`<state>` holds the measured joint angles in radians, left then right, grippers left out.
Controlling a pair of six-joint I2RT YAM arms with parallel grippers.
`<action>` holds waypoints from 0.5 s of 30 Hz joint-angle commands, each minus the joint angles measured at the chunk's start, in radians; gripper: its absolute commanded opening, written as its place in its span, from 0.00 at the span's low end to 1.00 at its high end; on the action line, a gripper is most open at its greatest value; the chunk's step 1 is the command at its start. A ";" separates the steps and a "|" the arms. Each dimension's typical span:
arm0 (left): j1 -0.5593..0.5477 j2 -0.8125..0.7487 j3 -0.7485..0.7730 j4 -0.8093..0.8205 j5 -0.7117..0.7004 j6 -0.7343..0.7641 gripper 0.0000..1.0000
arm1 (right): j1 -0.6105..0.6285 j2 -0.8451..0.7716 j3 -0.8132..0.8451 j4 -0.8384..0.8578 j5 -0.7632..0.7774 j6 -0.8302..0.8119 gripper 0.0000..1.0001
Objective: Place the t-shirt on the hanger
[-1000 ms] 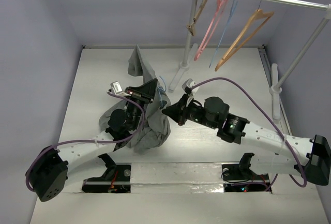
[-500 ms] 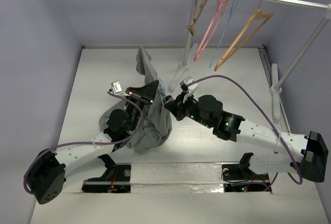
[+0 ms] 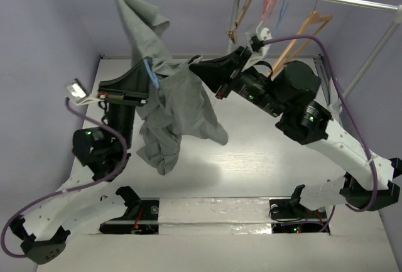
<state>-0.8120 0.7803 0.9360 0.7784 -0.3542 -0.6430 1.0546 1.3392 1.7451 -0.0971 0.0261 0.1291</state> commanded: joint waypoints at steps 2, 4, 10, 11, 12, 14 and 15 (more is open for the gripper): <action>-0.006 -0.052 -0.031 -0.038 -0.041 0.049 0.00 | 0.005 -0.032 -0.149 -0.029 -0.039 0.041 0.00; -0.006 -0.078 -0.132 -0.015 -0.063 0.017 0.00 | 0.005 -0.070 -0.320 -0.006 0.003 0.070 0.00; -0.006 -0.089 -0.368 0.062 -0.123 -0.067 0.00 | 0.005 -0.159 -0.604 0.060 0.008 0.162 0.00; -0.006 -0.081 -0.390 0.080 -0.123 -0.082 0.00 | 0.005 -0.163 -0.613 0.054 0.006 0.161 0.00; -0.006 -0.061 -0.428 0.099 -0.126 -0.105 0.00 | 0.005 -0.164 -0.610 0.044 0.005 0.155 0.00; -0.006 -0.038 -0.457 0.163 -0.132 -0.113 0.00 | 0.005 -0.166 -0.601 0.037 -0.018 0.149 0.00; -0.006 -0.020 -0.469 0.176 -0.140 -0.116 0.00 | 0.005 -0.169 -0.596 0.037 -0.018 0.147 0.00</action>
<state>-0.8124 0.7650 0.4690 0.7864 -0.4747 -0.7193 1.0550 1.2324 1.0958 -0.1585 0.0154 0.2657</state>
